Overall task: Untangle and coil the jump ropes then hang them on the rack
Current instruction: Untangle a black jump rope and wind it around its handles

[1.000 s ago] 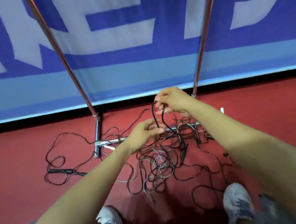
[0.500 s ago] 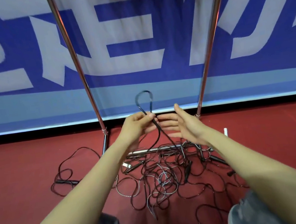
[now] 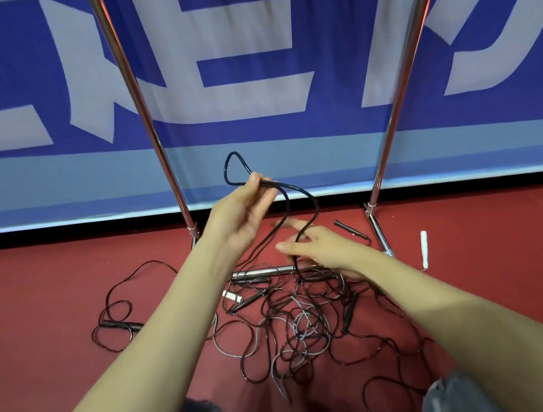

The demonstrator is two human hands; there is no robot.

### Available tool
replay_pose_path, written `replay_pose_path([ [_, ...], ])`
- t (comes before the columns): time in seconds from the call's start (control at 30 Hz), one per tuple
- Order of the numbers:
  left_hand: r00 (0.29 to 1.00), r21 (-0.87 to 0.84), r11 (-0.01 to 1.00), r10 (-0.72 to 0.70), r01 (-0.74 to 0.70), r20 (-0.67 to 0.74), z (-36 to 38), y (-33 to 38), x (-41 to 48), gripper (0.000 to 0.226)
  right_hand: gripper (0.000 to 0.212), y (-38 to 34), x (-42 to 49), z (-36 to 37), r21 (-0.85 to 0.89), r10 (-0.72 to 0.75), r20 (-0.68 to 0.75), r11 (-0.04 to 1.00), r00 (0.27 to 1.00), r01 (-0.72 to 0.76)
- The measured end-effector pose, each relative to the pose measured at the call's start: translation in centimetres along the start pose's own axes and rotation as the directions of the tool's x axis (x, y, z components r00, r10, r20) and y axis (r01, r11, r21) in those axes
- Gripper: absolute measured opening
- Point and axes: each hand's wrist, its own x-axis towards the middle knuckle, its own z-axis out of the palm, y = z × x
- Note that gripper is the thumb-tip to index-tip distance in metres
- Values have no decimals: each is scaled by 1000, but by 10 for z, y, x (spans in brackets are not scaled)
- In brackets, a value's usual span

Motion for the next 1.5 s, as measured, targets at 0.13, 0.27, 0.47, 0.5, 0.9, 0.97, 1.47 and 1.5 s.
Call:
replay_pose_path([
  [0.13, 996, -171, 985, -28, 13, -85, -10, 4, 5, 15, 18, -8, 3, 2, -42, 7, -29, 999, 1000, -8],
  [0.27, 997, 260, 964, -40, 57, -70, -28, -16, 19, 53, 24, -24, 3, -13, 144, -72, -205, 984, 976, 103],
  [0.47, 870, 879, 478, -433, 0, 235, -41, -88, -3, 29, 23, -38, -5, -34, 382, -17, -264, 916, 964, 121],
  [0.5, 871, 845, 535, -410, -9, 269, -42, -98, -7, 28, 22, -38, -6, -35, 401, 4, -274, 910, 962, 111],
  [0.9, 973, 683, 715, -19, -147, 229, -11, -55, -3, 18, 33, 2, -19, -54, -102, 170, -58, 979, 984, -176],
  [0.97, 973, 679, 720, -23, -145, 232, -10, -47, -4, 19, 36, 8, -24, -42, -197, 163, 107, 970, 981, -140],
  [1.47, 998, 987, -161, 53, 28, -19, -54, 2, 3, 11, 14, 43, -17, -63, -624, 85, -415, 697, 906, -352],
  [1.5, 995, 967, -256, 100, 11, 15, -56, -6, 3, 29, 14, 34, -17, -59, -600, 17, -409, 748, 912, -283],
])
